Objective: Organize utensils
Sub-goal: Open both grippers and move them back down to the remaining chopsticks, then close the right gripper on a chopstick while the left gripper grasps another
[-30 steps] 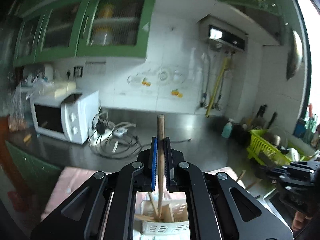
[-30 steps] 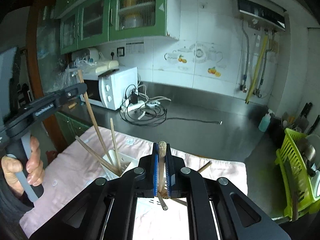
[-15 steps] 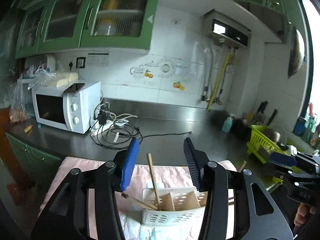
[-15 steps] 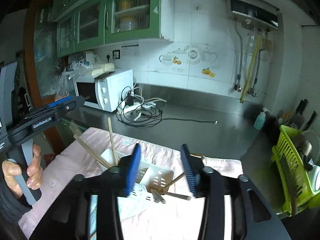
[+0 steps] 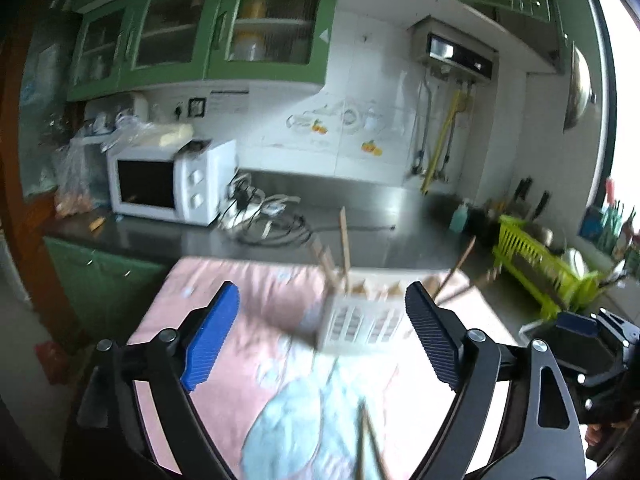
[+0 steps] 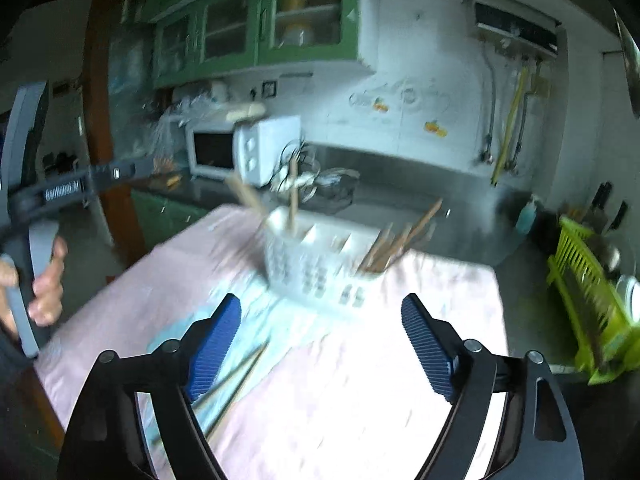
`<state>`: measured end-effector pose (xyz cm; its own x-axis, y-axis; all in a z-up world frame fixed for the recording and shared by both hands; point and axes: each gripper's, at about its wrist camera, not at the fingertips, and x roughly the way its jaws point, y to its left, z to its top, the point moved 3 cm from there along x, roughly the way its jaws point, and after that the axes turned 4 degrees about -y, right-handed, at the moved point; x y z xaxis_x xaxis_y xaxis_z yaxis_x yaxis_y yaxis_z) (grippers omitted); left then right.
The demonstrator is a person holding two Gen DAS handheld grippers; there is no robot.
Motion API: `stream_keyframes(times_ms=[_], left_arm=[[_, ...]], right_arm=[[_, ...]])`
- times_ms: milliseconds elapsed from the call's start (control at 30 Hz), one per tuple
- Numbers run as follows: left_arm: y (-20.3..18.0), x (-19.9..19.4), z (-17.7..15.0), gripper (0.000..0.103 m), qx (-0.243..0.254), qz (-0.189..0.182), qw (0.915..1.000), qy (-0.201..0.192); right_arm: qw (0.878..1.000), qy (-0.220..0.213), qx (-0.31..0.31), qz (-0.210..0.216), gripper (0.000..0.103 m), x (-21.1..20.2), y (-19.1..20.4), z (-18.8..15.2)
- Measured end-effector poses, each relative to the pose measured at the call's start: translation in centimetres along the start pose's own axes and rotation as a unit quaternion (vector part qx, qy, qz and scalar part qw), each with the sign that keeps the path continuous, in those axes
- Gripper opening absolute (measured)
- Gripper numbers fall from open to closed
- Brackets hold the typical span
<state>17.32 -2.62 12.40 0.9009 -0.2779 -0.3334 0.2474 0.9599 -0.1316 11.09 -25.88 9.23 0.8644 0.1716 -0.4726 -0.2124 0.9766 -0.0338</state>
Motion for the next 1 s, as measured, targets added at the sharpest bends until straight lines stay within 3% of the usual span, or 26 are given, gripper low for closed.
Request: stream_keyframes(times_ms=[167,367,600,800,1000], left_arm=[[1.7,-2.7,-5.3,0.091,0.005,0.017,0.9994,0.029],[3.5,-4.0,-11.2,0.095,0.003,0.042,0.9966,0.071],[5.0,-4.9,-15.4,0.098,-0.014,0.065,0.9923,0.104],[5.0,-5.8,-17.6,0.098,0.008,0.089,0.9900,0.109],[4.4,-6.1,-18.7,0.098,0.029,0.086,0.9887,0.119]], right_arm=[[0.999,0.051,-0.008,0.013,0.082,0.4,4.1,-7.4],[0.993,0.108,-0.004,0.037,0.082,1.5,8.3,-13.8],[0.989,0.137,-0.019,0.046,0.079,2.9,11.5,-17.0],[0.987,0.152,-0.033,0.040,0.061,4.1,13.1,-17.9],[0.985,0.163,-0.049,0.028,0.035,5.1,13.8,-18.5]])
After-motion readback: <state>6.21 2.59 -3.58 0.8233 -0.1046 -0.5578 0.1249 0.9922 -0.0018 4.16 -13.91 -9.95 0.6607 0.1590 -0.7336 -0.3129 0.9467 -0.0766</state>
